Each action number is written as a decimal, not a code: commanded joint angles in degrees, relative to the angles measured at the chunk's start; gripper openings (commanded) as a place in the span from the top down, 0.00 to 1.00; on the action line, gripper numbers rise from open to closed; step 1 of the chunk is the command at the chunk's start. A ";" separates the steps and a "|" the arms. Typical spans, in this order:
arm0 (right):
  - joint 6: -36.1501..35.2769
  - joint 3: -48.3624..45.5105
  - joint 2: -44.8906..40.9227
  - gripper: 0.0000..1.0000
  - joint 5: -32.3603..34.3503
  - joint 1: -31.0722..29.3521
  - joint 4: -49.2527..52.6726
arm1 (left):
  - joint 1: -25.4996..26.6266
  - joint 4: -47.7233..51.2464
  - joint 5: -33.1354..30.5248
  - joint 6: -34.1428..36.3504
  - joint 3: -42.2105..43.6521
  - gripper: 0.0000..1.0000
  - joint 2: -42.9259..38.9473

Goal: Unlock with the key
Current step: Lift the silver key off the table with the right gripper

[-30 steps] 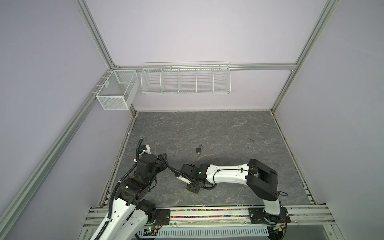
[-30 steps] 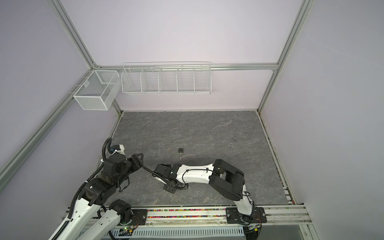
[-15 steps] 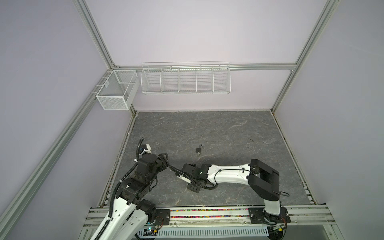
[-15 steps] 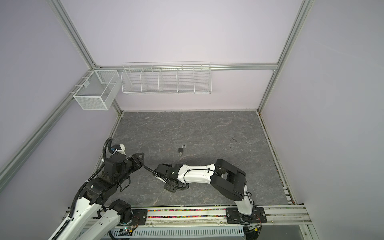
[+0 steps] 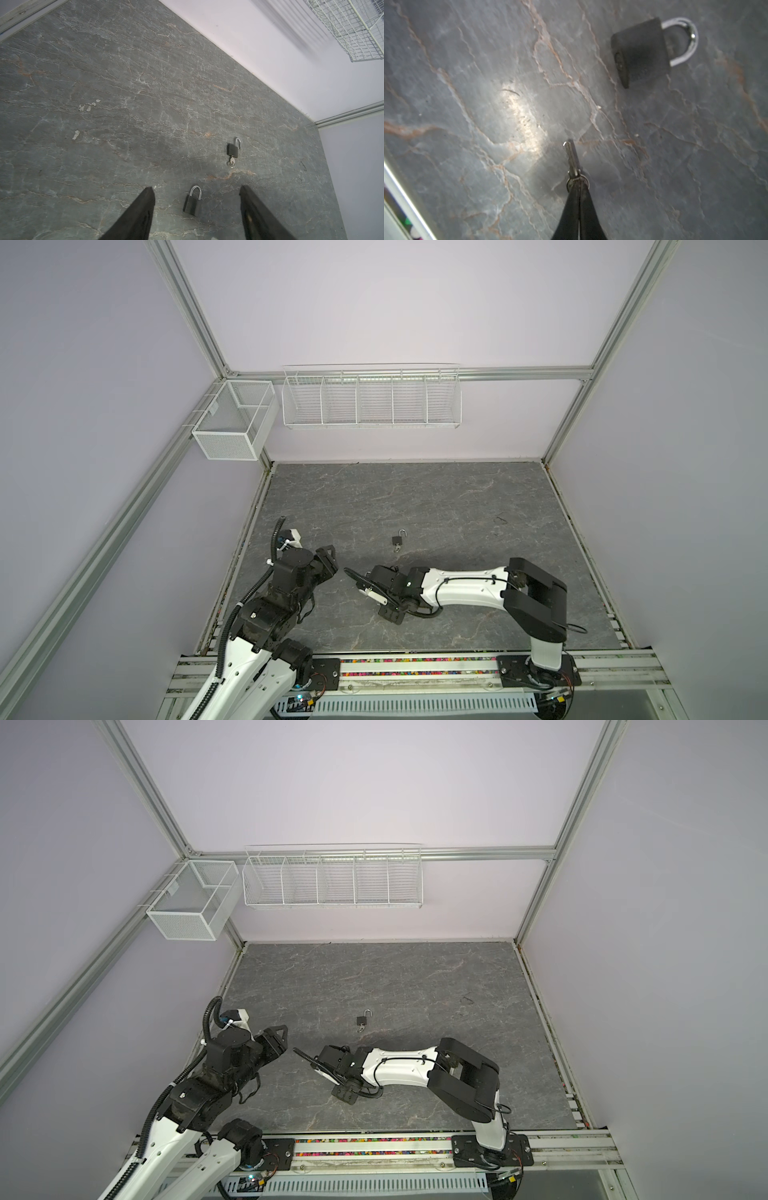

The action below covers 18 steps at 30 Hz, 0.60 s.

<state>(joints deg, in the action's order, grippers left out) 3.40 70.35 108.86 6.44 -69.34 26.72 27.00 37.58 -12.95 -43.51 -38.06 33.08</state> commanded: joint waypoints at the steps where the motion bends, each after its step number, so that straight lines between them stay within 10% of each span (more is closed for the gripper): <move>1: 3.96 -2.17 -4.78 0.93 -2.30 1.52 -2.44 | -0.20 0.55 0.58 -1.22 -0.38 0.34 -0.74; 9: 7.81 -7.00 -13.79 0.93 -1.40 3.82 -5.95 | -0.15 -0.01 3.83 -2.20 -1.89 0.35 -0.30; 18: 8.82 -5.84 -23.49 0.93 2.70 5.04 -4.74 | 0.03 -17.30 22.45 -0.79 2.07 0.40 5.30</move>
<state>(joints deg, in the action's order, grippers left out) 11.20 64.07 87.92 7.03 -64.84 22.35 27.00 27.70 1.21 -44.49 -37.36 36.34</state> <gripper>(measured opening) 0.068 0.601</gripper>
